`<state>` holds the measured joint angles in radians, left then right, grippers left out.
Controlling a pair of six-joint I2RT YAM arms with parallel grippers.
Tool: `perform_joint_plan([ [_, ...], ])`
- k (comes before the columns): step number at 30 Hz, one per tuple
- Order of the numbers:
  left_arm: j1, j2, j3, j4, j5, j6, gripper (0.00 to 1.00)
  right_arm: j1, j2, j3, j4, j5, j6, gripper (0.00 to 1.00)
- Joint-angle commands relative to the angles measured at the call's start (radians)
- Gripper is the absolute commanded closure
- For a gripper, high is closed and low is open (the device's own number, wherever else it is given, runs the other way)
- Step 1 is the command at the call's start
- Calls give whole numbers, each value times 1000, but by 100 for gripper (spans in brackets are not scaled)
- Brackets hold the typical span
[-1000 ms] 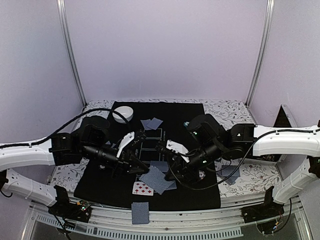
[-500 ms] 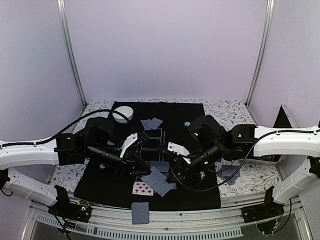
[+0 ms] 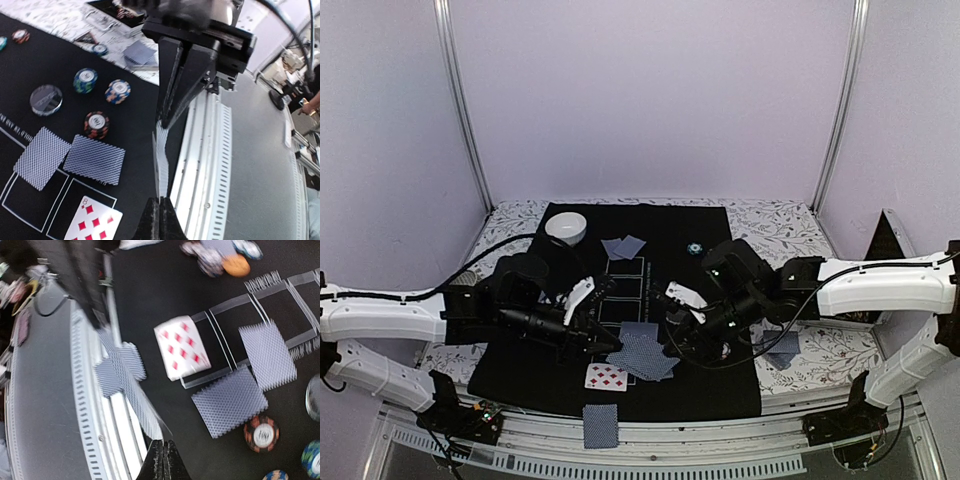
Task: Distribute texas hold em gaming equipment
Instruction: Pass from the right arm to the left, then pass from the left arm to the right
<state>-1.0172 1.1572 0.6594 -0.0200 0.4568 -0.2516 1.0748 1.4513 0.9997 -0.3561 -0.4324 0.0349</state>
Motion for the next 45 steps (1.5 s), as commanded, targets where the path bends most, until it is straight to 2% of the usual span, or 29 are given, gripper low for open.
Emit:
perform_joint_plan([
  [1, 12, 76, -53, 135, -84, -80, 100, -39, 58, -79, -16, 62, 85, 97],
  [7, 13, 163, -72, 189, -142, -72, 100, -58, 133, -150, 42, 74, 114, 94],
  [13, 20, 60, -18, 52, -310, 57, 100, -64, 146, -155, -46, 15, 138, 94],
  [15, 21, 6, 1, 18, -359, 123, 100, -64, 138, -146, -101, -6, 140, 84],
  [16, 24, -21, 7, 10, -383, 148, 100, -65, 133, -138, -133, 1, 142, 71],
  [18, 33, -65, 11, -5, -440, 178, 100, -73, 112, -103, -204, 40, 154, 56],
  [19, 39, -86, 16, -13, -469, 184, 100, -80, 97, -81, -232, 58, 159, 50],
  [23, 110, -122, 15, -22, -550, 132, 100, -130, 70, 87, -267, 104, 163, 40],
  [27, 154, -71, 16, -65, -548, 37, 100, -159, 185, 239, -195, 120, 257, 39],
  [33, 160, -60, -69, -16, -520, -79, 100, -209, 391, 355, -113, 152, 354, 46],
  [38, 162, 11, -87, -15, -531, -151, 100, -245, 521, 409, -126, 105, 310, 50],
  [45, 164, 105, -107, 62, -504, -160, 100, -246, 627, 482, -226, 73, 190, 51],
])
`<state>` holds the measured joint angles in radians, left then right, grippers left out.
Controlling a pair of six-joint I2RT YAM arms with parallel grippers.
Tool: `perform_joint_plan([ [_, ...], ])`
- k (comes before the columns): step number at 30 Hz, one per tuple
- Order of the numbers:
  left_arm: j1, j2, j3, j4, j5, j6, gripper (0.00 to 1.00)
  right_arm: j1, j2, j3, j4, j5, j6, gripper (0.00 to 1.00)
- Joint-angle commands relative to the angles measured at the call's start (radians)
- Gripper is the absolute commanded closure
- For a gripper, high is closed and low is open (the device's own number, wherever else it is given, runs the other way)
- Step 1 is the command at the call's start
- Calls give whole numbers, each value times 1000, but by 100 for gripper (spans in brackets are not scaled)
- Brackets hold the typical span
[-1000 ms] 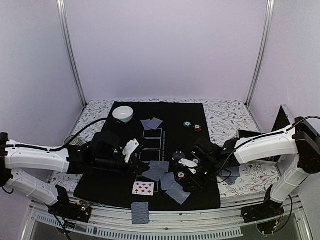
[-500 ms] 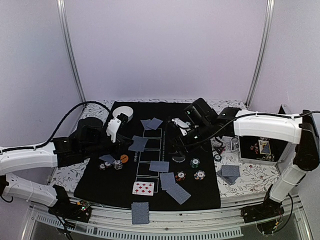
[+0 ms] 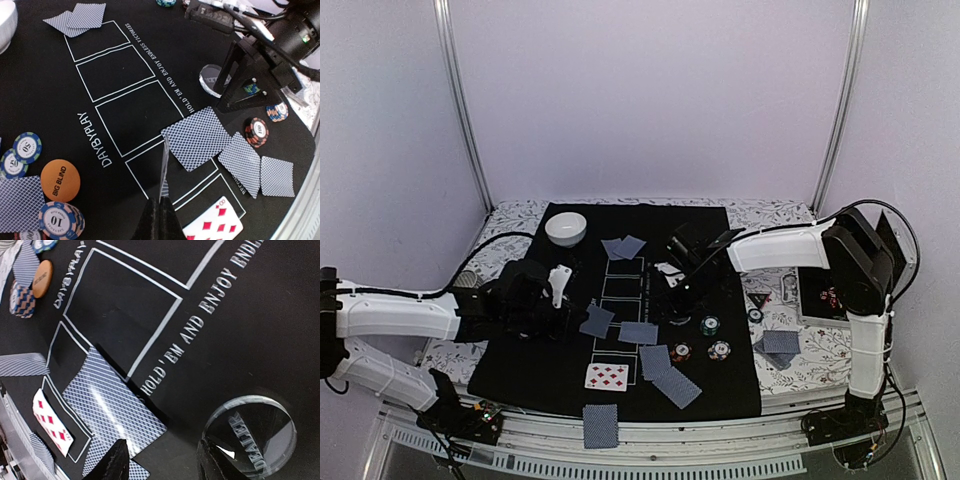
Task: Distribute texas hold em gaming equipment
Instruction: Pass from the left arm to the right
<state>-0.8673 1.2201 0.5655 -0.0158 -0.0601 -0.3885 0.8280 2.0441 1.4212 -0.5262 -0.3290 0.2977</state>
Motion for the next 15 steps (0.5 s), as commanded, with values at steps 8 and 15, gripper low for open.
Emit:
perform_joint_plan([
  [8, 16, 147, 9, 93, 2, -4, 100, 0, 110, 141, -143, -60, -90, 48],
  [15, 16, 212, 39, 148, 95, 34, 100, 0, 128, 156, -168, -89, -101, 48],
])
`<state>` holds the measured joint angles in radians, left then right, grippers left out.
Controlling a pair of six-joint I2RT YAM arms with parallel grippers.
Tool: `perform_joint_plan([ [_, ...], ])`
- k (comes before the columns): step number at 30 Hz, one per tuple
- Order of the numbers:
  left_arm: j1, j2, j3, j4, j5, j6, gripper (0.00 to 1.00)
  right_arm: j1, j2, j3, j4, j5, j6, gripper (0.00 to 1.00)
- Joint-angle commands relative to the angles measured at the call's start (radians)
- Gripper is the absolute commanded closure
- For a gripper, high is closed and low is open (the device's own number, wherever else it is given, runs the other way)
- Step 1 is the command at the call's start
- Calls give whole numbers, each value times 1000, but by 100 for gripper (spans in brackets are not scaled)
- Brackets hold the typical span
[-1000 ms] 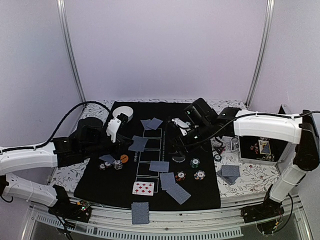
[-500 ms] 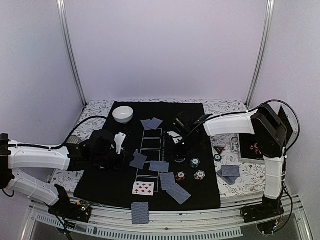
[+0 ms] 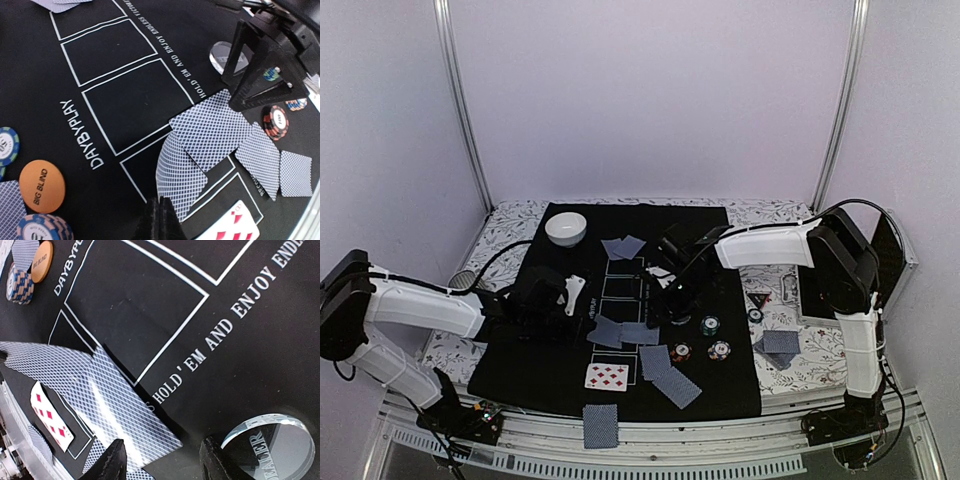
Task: Distribute texas hold em gaming equipment
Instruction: Pass from the left arm to the right
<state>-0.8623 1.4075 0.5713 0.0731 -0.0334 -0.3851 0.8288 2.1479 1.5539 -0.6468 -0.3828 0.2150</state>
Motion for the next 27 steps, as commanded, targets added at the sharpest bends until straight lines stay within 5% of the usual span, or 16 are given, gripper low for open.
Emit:
perform_joint_plan([
  [1, 10, 32, 36, 63, 74, 37, 100, -1, 24, 23, -47, -45, -16, 48],
  [7, 9, 63, 47, 86, 90, 52, 100, -1, 12, -1, -13, -96, -4, 52],
  [14, 7, 84, 48, 122, 143, 43, 100, -1, -48, -51, 32, -123, 31, 70],
  [23, -5, 97, 86, 125, 153, 64, 100, -2, -230, -157, 32, 119, 112, 68],
  [27, -7, 3, 101, 92, 109, 141, 100, -1, -297, -171, 52, 107, 74, 65],
])
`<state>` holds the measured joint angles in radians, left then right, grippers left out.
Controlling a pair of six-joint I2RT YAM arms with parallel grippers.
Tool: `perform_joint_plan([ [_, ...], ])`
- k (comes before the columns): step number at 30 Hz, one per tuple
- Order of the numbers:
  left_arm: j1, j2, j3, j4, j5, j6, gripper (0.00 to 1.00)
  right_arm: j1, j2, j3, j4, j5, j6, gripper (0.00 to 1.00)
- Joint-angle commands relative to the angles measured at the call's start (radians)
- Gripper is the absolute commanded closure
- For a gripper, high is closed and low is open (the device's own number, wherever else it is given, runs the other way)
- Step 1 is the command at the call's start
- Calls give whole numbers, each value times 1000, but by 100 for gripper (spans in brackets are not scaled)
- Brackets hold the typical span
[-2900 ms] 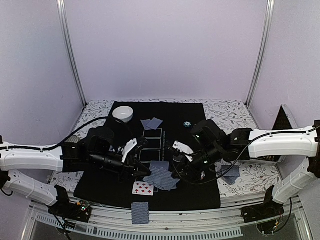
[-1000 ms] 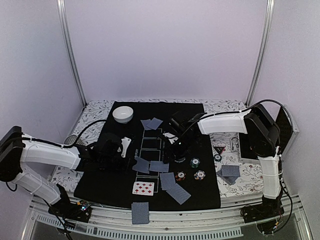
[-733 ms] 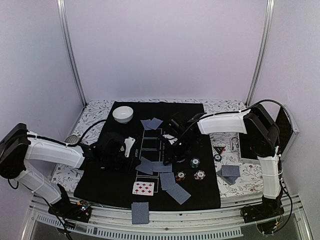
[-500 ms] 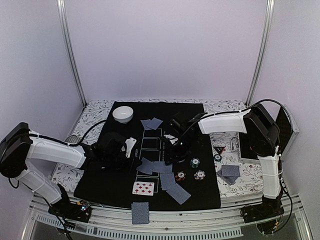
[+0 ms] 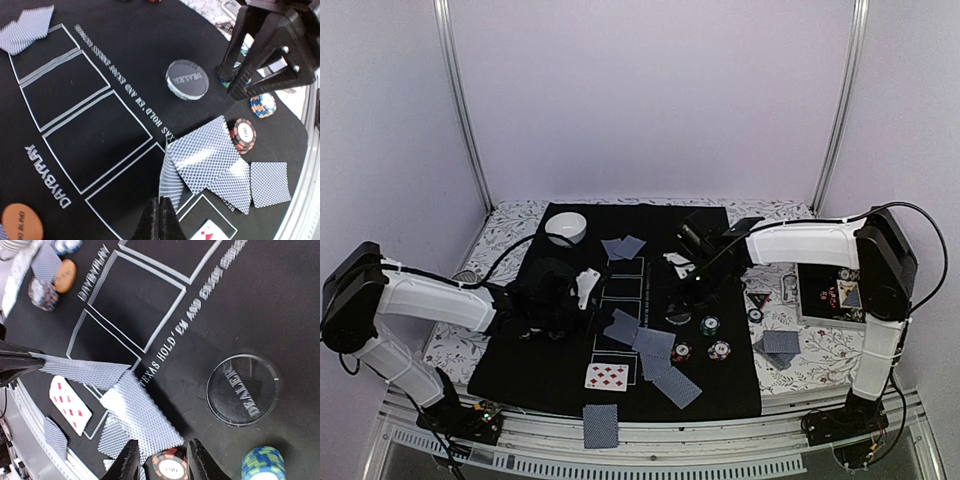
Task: Distribute texas hold em gaming equipment
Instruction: Pass from the left arm to the right
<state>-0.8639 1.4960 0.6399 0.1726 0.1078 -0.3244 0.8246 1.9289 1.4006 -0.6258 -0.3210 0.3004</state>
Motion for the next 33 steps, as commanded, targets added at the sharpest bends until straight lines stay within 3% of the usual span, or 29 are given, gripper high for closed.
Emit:
perform_joint_plan([
  [1, -10, -125, 31, -9, -43, 111, 100, 5, -101, -21, 48, 23, -45, 64],
  [5, -47, -296, 11, 20, -41, 246, 100, 15, -217, -43, 133, -73, -146, 60],
  [9, -70, -461, -17, 50, -2, 326, 100, 16, -370, -141, 320, -232, -205, 53],
  [15, -72, -596, -42, 156, 145, 248, 100, 63, -519, -303, 645, -357, -191, 42],
  [22, -73, -607, -31, 251, 274, 167, 100, 128, -494, -277, 702, -347, -236, 36],
  [30, -73, -608, -37, 266, 345, 145, 100, 128, -488, -271, 703, -333, -236, 47],
  [33, -74, -612, -41, 263, 343, 143, 100, 128, -498, -273, 709, -361, -242, 64],
])
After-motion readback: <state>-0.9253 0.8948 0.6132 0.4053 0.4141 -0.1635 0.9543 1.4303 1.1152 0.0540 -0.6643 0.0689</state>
